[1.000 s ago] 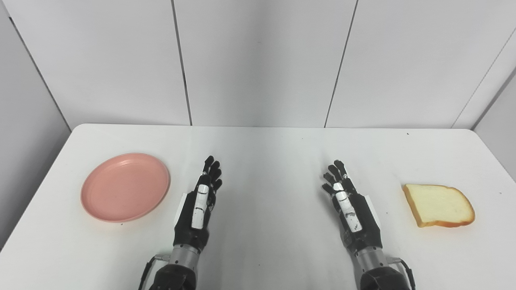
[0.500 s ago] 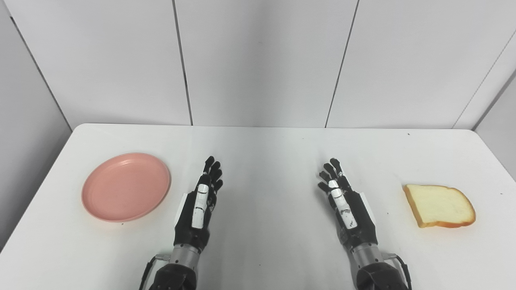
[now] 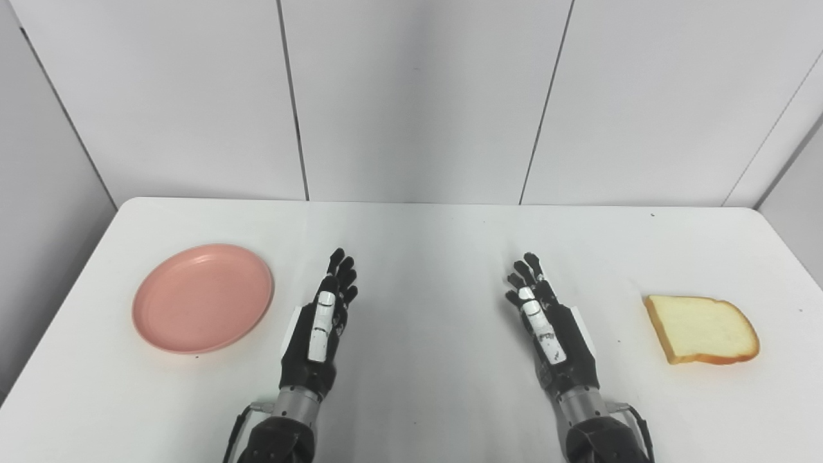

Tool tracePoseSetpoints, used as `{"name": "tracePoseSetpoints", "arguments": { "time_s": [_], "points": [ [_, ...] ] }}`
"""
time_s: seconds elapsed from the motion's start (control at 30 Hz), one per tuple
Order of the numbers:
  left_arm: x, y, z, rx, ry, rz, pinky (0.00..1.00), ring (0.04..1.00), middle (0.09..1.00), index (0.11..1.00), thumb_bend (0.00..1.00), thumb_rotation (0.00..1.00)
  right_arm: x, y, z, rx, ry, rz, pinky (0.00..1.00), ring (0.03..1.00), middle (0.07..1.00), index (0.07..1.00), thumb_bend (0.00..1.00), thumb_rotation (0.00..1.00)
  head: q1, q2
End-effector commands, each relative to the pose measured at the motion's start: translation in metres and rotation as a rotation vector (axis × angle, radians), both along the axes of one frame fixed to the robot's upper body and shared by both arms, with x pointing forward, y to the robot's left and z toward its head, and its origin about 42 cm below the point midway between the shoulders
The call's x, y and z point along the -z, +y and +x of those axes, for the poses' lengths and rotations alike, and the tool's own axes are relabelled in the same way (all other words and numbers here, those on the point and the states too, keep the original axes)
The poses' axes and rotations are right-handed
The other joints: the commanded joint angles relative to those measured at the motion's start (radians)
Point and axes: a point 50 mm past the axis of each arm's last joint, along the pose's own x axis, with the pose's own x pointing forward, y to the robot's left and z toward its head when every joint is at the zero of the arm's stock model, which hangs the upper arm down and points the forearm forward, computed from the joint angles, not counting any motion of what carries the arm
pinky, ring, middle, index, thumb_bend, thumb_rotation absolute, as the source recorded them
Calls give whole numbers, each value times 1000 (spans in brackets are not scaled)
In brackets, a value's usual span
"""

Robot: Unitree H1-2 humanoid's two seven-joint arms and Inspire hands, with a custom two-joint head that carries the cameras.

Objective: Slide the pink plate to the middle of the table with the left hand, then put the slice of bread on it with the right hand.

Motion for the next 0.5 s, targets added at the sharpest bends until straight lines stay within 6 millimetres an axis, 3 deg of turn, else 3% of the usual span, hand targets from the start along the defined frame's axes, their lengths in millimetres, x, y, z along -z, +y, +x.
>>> {"name": "tracePoseSetpoints", "arguments": {
  "time_s": [0.0, 0.27, 0.47],
  "points": [
    [18, 10, -7, -3, 25, 20, 1000, 1000, 1000, 1000, 694, 1000, -12, 5, 7, 1, -84, 8, 947, 946, 961, 987, 605, 759, 2, -3],
    [18, 9, -2, -8, -19, 55, 1000, 1000, 1000, 1000, 708, 1000, -5, 4, 11, 3, -85, -14, 997, 983, 980, 993, 629, 774, 30, -23],
    [10, 3, 1, -16, -85, 123, 1000, 1000, 1000, 1000, 706, 1000, -1, -4, 13, 6, -120, -92, 1000, 1000, 1000, 1000, 641, 821, 89, -54]
  ]
}}
